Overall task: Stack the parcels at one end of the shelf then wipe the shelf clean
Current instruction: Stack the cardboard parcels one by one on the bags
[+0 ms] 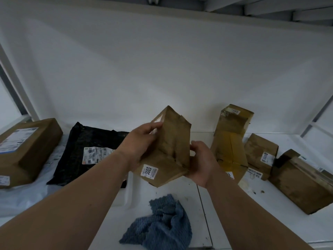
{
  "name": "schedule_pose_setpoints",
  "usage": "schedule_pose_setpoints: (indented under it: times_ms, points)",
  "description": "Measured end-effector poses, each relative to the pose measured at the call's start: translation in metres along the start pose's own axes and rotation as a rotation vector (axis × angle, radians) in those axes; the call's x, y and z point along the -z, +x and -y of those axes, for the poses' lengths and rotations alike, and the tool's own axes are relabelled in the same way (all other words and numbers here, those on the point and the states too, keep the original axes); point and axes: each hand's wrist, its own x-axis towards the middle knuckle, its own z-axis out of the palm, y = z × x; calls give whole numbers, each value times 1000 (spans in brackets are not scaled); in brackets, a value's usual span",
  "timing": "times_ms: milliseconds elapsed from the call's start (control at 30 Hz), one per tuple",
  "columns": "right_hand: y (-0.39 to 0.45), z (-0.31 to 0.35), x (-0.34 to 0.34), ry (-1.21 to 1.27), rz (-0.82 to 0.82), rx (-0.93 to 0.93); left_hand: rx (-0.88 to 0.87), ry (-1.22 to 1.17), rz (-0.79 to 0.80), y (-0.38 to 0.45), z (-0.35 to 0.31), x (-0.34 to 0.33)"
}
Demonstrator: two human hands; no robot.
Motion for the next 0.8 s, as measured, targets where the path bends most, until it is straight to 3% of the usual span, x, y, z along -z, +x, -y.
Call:
schedule_pose_setpoints:
  times_ms: [167,333,500,800]
  points:
    - [0,0,0,-7,44,11,82,360,-86,8,11,-1]
    - [-3,-2,-1,-181,-42,4,155,125,-84,5,10,1]
    - [6,-3,-3,-370,-216,96,170,-83,-226,11,13,16]
    - [5,-1,-15,-244,-64,9,153,-93,-146,10,10,22]
